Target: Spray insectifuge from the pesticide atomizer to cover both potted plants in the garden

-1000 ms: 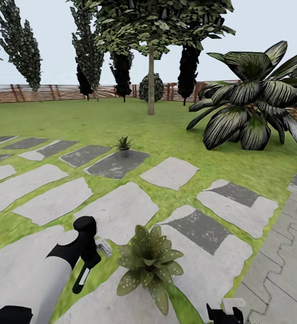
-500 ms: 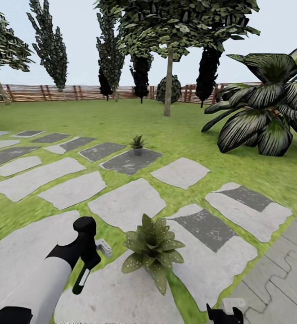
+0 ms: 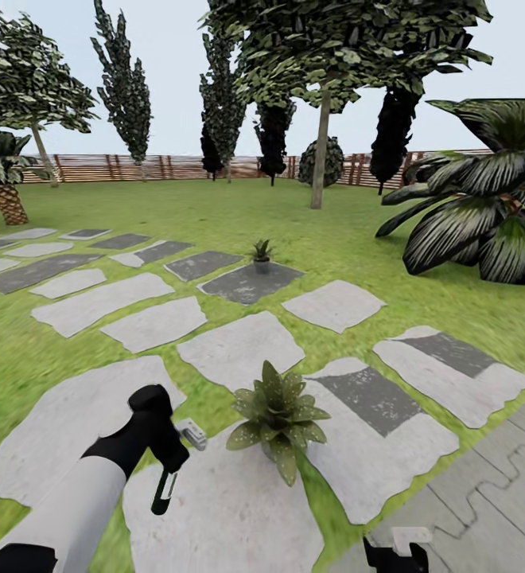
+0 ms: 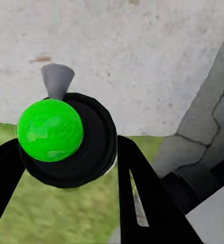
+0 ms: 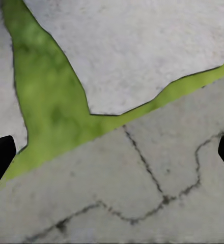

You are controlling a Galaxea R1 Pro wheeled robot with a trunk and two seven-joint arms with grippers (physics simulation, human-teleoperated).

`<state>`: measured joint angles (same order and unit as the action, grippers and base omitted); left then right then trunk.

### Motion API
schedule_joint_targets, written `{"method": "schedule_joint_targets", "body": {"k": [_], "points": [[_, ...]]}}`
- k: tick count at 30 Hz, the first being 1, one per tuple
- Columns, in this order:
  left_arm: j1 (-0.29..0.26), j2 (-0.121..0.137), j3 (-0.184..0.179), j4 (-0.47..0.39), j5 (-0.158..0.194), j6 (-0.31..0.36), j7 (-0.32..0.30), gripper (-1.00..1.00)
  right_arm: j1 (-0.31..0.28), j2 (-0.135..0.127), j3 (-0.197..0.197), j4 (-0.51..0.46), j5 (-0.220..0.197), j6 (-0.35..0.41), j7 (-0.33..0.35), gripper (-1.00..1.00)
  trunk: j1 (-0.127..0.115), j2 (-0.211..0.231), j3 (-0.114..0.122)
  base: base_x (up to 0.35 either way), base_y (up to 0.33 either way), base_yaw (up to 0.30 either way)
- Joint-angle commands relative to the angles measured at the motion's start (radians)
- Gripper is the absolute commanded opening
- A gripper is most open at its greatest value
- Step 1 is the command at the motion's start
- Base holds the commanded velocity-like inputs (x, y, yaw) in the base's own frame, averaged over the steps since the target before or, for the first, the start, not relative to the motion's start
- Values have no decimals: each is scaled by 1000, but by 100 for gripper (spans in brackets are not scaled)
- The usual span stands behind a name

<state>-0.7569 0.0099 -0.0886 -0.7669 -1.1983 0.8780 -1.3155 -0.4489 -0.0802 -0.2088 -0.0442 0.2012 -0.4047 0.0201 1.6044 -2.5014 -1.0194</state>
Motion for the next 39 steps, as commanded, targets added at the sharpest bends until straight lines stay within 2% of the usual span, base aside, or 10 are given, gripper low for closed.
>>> {"method": "schedule_joint_targets", "body": {"k": [1,4,7,12,16,20,21,25,33,39], "points": [[0,1,-3,1,33,-9,20,-100,-1,0,-8,1,9,-4,2,100,-1,0,-1,-334,0,7],[16,1,-3,7,179,-140,114,-100,-1,-5,-8,0,10,-5,3,100,-1,0,-1,-335,0,2],[36,2,-3,8,291,-175,202,-100,-1,-4,-5,-1,11,-4,4,100,-1,0,-1,-332,-47,0],[44,1,-3,9,353,-182,230,-100,-1,-3,39,-2,12,-5,4,100,-1,0,-1,-240,-148,0],[58,11,-3,9,361,-196,232,-100,-1,-3,52,-10,18,-4,7,100,-1,0,-1,-35,-28,0],[66,19,24,19,362,-318,232,-100,-1,-3,68,-157,50,-2,11,100,-1,0,-1,-4,-3,0],[66,18,41,40,363,-343,232,-100,-1,-2,106,-223,146,0,42,100,-1,0,-1,0,0,0],[67,15,47,75,364,-457,231,-100,-2,0,135,-353,253,4,260,100,-1,0,-1,0,0,0],[67,7,39,135,354,-645,225,-100,-5,7,141,-508,270,120,722,100,-1,0,-1,0,0,0],[67,1,-35,167,353,-689,219,-100,-5,19,144,-565,273,130,880,100,-1,0,-1,0,0,0]]}}
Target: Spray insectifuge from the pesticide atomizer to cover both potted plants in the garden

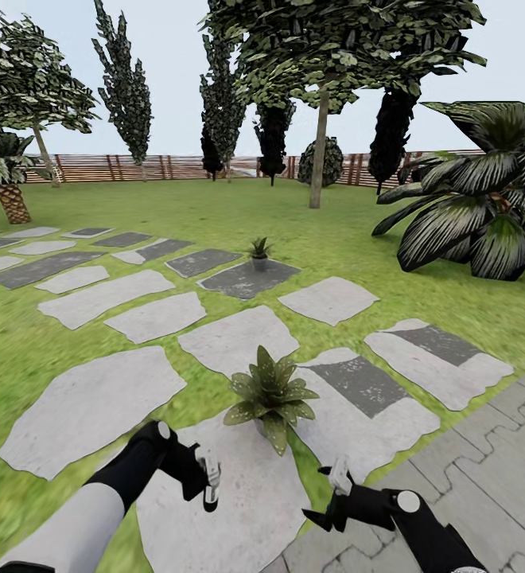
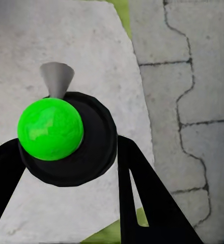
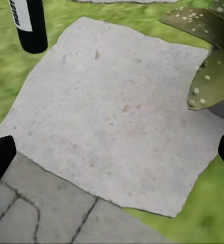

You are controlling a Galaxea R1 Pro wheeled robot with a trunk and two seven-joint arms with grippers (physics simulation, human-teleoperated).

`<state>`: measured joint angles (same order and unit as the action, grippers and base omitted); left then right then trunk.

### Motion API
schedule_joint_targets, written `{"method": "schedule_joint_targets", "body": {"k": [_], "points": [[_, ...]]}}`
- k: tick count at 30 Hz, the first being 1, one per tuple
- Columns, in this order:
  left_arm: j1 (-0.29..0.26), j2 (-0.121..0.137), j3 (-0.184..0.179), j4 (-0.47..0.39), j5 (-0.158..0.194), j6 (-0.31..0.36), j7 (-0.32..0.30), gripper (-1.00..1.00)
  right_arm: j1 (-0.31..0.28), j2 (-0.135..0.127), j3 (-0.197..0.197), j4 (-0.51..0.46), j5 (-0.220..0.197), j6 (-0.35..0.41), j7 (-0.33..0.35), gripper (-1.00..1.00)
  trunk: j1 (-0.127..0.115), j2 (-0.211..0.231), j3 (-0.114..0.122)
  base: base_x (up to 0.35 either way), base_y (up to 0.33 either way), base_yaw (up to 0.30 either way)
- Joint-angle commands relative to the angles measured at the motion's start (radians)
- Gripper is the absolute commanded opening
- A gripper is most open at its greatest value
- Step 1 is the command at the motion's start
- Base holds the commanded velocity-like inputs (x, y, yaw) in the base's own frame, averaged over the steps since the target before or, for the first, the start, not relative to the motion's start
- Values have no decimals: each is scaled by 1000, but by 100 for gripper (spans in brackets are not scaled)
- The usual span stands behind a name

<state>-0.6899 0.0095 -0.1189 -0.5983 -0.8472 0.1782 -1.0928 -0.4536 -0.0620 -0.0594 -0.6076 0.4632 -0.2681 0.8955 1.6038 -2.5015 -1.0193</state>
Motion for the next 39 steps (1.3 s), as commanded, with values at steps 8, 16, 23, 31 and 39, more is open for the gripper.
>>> {"method": "schedule_joint_targets", "body": {"k": [8,16,23,31,39], "points": [[0,-10,-39,2,2,7,-10,-100,-2,18,112,-33,7,-5,40,-100,0,0,-1,0,0,0],[0,-40,-88,2,3,-18,-25,-100,-2,63,128,-76,6,-5,62,-100,0,0,-1,0,0,0],[22,-50,-109,2,2,-36,-23,-100,-2,89,128,-163,5,51,66,-100,0,0,-1,0,0,0],[23,-51,-110,1,8,-37,-14,-100,-2,131,128,-177,5,55,67,-100,0,0,-1,0,0,0],[23,-65,-108,1,10,-72,-21,-100,-2,137,128,-173,6,55,66,-100,0,0,-1,0,0,0]]}}
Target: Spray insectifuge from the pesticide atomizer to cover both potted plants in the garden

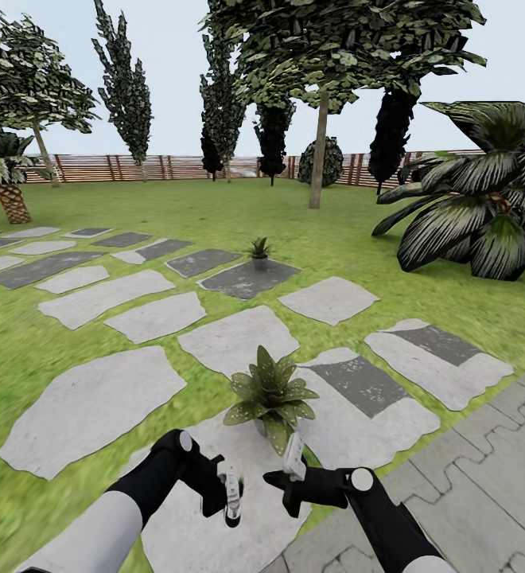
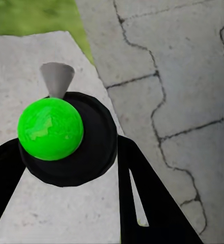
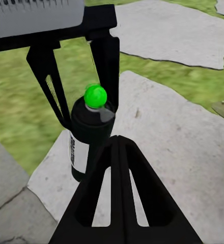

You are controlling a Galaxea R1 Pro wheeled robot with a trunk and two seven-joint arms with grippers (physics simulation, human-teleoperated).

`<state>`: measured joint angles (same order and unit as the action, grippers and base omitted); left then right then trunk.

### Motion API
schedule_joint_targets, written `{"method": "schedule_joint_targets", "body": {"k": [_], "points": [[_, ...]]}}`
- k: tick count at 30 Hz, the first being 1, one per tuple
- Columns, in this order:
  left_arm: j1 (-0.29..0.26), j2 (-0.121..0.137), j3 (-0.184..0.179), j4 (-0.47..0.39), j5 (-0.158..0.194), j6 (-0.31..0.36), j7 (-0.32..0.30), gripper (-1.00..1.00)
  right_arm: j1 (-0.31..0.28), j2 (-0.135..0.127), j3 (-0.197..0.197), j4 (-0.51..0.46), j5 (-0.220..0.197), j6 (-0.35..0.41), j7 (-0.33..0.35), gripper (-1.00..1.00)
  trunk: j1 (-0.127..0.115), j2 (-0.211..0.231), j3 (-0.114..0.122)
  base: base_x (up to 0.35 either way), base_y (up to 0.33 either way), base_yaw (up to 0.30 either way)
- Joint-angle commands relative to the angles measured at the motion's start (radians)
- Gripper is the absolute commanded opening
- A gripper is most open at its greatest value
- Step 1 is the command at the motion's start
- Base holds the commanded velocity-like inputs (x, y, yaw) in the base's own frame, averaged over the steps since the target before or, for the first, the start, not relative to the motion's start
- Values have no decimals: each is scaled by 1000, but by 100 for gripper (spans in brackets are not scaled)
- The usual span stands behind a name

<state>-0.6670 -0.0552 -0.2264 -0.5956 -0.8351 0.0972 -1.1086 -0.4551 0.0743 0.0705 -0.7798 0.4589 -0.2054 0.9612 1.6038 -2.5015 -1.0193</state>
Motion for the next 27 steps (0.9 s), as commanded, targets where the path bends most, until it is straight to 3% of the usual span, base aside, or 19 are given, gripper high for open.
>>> {"method": "schedule_joint_targets", "body": {"k": [1,6,16,27], "points": [[0,-5,-1,-1,-1,-17,-6,-100,0,0,-1,-1,10,-8,0,-100,0,0,-1,0,0,0],[0,-19,1,0,2,-50,-7,-100,0,-1,-1,-2,12,-8,-1,-100,0,0,-1,0,0,0],[0,-29,0,0,27,-56,-9,-100,0,-2,-3,0,13,-8,-2,-100,0,0,-1,0,0,0],[0,-56,1,1,28,-56,-8,-100,-1,-2,-3,-1,14,-8,-2,-100,0,0,-1,0,0,0]]}}
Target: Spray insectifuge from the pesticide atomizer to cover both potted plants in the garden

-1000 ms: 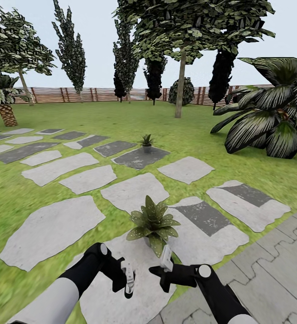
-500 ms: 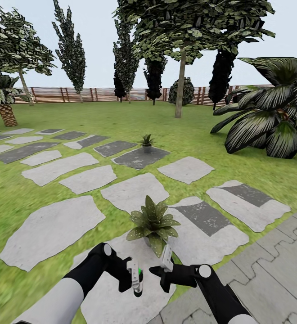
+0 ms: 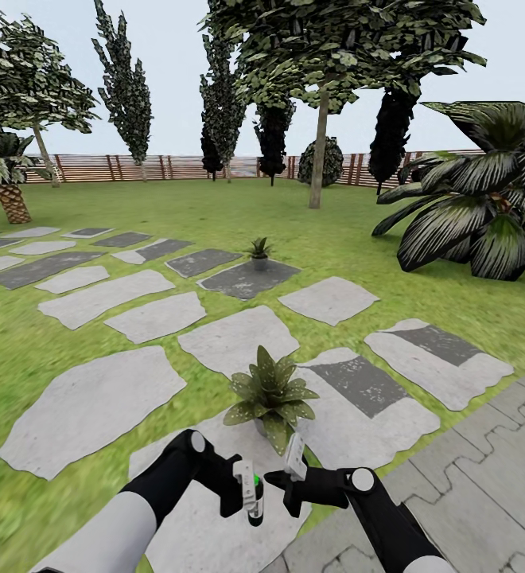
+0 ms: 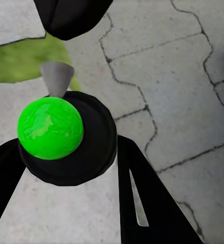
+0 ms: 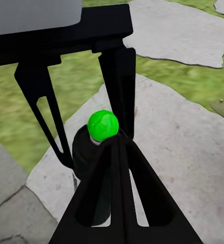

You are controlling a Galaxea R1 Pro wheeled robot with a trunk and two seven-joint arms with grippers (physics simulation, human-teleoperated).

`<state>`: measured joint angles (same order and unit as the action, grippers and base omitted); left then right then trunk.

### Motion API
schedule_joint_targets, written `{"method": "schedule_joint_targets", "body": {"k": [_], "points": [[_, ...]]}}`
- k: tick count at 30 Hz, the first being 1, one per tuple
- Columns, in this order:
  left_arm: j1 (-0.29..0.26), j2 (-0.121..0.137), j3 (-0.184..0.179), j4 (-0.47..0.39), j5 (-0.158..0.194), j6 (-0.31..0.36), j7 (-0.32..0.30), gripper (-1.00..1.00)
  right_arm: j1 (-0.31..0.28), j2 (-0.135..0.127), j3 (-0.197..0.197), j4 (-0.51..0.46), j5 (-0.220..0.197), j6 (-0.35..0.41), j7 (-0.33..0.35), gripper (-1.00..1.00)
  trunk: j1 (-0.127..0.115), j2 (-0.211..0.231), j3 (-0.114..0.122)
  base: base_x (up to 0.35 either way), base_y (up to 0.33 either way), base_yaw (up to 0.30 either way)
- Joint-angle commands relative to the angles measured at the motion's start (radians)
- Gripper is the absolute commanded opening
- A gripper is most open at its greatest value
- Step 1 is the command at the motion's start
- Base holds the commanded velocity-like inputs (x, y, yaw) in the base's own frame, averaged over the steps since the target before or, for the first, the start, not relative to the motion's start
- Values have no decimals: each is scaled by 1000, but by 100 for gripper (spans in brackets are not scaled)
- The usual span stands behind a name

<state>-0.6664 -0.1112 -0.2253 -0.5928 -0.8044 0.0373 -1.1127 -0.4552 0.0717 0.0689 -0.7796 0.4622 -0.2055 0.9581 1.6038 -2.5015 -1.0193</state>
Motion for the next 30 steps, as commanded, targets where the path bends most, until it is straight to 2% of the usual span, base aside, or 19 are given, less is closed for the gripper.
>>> {"method": "schedule_joint_targets", "body": {"k": [1,9,15,27,30], "points": [[0,0,0,-2,-3,4,-4,-100,0,0,-1,-1,10,-8,1,-100,0,0,-1,0,0,0],[-1,-2,0,-2,0,4,-3,-100,0,0,-1,-2,10,-8,1,-100,0,0,-1,0,0,0],[-1,-1,-1,-2,35,3,-3,-100,0,0,-1,-2,10,-8,1,-100,0,0,-1,0,0,0],[-1,0,0,-2,38,3,1,-100,0,0,-1,-2,10,-8,1,-100,0,0,-1,0,0,0],[-1,9,0,10,33,4,7,-100,0,0,-1,-3,10,-8,1,-100,0,0,-1,0,0,0]]}}
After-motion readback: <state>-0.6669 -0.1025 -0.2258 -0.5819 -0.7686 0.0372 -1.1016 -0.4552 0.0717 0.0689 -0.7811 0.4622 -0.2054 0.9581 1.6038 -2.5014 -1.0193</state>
